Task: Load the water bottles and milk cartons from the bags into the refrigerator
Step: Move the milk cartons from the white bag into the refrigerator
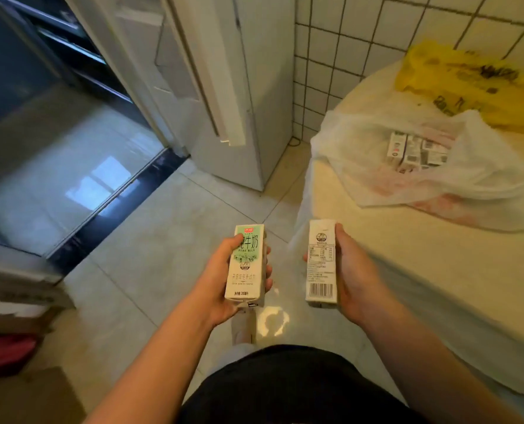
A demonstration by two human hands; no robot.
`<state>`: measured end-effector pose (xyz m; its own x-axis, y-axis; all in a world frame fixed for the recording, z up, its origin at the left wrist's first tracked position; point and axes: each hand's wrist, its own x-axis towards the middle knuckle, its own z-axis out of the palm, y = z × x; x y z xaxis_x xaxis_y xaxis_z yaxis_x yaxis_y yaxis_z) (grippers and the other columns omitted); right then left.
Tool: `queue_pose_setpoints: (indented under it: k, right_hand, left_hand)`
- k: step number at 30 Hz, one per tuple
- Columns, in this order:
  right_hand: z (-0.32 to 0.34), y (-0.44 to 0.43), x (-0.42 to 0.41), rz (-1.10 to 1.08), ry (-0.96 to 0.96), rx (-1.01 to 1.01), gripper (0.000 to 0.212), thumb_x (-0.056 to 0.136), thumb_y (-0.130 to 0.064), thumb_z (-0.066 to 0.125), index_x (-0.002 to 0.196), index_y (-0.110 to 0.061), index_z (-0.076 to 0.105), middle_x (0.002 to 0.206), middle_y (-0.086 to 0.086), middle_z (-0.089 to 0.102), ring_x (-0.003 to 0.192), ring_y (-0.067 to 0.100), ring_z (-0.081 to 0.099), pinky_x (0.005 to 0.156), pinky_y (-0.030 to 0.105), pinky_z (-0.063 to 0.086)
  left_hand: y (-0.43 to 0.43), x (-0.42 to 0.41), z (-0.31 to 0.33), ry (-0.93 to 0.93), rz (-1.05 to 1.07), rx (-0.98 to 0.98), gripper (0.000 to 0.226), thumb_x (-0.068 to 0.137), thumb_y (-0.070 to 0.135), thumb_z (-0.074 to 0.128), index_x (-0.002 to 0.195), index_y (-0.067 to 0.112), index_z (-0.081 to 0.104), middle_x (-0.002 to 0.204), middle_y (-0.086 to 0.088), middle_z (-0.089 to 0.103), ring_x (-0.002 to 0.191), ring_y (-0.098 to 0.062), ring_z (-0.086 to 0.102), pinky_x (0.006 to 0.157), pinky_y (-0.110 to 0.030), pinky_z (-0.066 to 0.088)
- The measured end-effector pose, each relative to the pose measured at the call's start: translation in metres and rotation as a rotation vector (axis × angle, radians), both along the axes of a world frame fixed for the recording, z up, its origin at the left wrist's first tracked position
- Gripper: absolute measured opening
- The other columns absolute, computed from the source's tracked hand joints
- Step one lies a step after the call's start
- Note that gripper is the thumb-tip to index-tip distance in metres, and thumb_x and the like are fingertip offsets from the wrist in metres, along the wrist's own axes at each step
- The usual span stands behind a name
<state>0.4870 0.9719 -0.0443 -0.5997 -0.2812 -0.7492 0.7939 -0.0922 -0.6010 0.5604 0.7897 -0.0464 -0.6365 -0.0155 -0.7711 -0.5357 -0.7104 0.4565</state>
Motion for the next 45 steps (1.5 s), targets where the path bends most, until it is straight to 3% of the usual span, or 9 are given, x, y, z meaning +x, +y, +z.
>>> queue_pose_setpoints:
  k: [5,8,10,13,17,23,32,36,45]
  right_hand:
    - [0.000,-0.091,0.018,0.149,-0.028,-0.021,0.032,0.099,-0.037,0.050,0.117,-0.016,0.064,0.092,0.012,0.069,0.073,0.029,0.068,0.055,0.041,0.055]
    - [-0.002,-0.165,0.030,0.228,0.063,-0.002,0.025,0.099,-0.018,0.045,0.120,-0.015,0.058,0.099,0.018,0.069,0.078,0.031,0.069,0.064,0.045,0.058]
    - [-0.002,-0.221,0.040,0.289,0.150,0.004,0.027,0.098,-0.010,0.045,0.121,-0.020,0.057,0.097,0.014,0.072,0.078,0.029,0.071,0.069,0.046,0.057]
    - [-0.002,-0.306,0.058,0.355,0.229,0.008,0.036,0.095,-0.008,0.055,0.126,-0.026,0.054,0.099,0.008,0.074,0.081,0.027,0.074,0.066,0.042,0.060]
    - [0.001,-0.404,0.077,0.422,0.296,-0.015,0.041,0.092,-0.014,0.064,0.130,-0.028,0.052,0.100,0.006,0.074,0.084,0.027,0.074,0.068,0.046,0.061]
    - [0.008,-0.503,0.075,0.469,0.335,-0.050,0.041,0.093,-0.013,0.061,0.129,-0.030,0.053,0.102,0.007,0.073,0.088,0.028,0.073,0.068,0.045,0.060]
    - [-0.010,-0.605,-0.013,0.398,0.377,-0.117,0.048,0.096,-0.008,0.055,0.140,-0.025,0.051,0.115,0.006,0.071,0.100,0.026,0.071,0.088,0.051,0.056]
    - [-0.001,-0.658,-0.082,0.437,0.479,-0.122,0.044,0.098,-0.008,0.043,0.137,-0.027,0.054,0.119,0.004,0.069,0.104,0.024,0.069,0.082,0.043,0.057]
    - [0.051,-0.739,-0.224,0.380,0.790,0.027,0.050,0.100,-0.010,0.045,0.142,-0.038,0.044,0.122,-0.008,0.067,0.100,0.010,0.069,0.077,0.031,0.060]
  left_hand:
    - [-0.079,0.032,0.000,-0.052,0.038,-0.164,0.044,0.094,0.047,0.054,0.116,0.011,0.065,0.083,-0.012,0.067,0.069,-0.025,0.065,0.063,-0.036,0.053]
    - [-0.144,0.051,-0.002,-0.073,0.073,-0.219,0.040,0.094,0.041,0.055,0.118,0.011,0.066,0.093,-0.014,0.067,0.075,-0.026,0.065,0.067,-0.035,0.050]
    - [-0.193,0.067,-0.001,-0.073,0.134,-0.240,0.035,0.095,0.032,0.053,0.120,0.010,0.064,0.103,-0.018,0.066,0.089,-0.032,0.065,0.077,-0.041,0.051]
    - [-0.265,0.092,0.003,-0.081,0.224,-0.284,0.027,0.095,0.027,0.055,0.117,0.014,0.063,0.115,-0.022,0.068,0.108,-0.039,0.065,0.096,-0.052,0.048]
    - [-0.351,0.115,0.007,-0.056,0.263,-0.417,0.021,0.096,0.030,0.057,0.110,0.017,0.066,0.093,-0.010,0.076,0.094,-0.033,0.073,0.090,-0.052,0.056]
    - [-0.434,0.115,0.010,-0.020,0.337,-0.433,0.022,0.101,0.029,0.050,0.113,0.016,0.064,0.092,-0.008,0.076,0.089,-0.028,0.074,0.086,-0.047,0.058]
    - [-0.539,0.012,-0.001,0.069,0.355,-0.416,0.028,0.103,0.023,0.047,0.125,0.013,0.060,0.108,-0.013,0.073,0.098,-0.032,0.072,0.081,-0.045,0.058]
    - [-0.586,-0.059,0.008,0.165,0.364,-0.426,0.029,0.103,0.024,0.047,0.129,0.016,0.058,0.113,-0.011,0.072,0.103,-0.032,0.070,0.094,-0.052,0.053]
    - [-0.669,-0.220,0.051,0.437,0.167,-0.685,0.032,0.103,0.021,0.044,0.132,0.032,0.050,0.116,0.001,0.070,0.102,-0.018,0.070,0.084,-0.039,0.058]
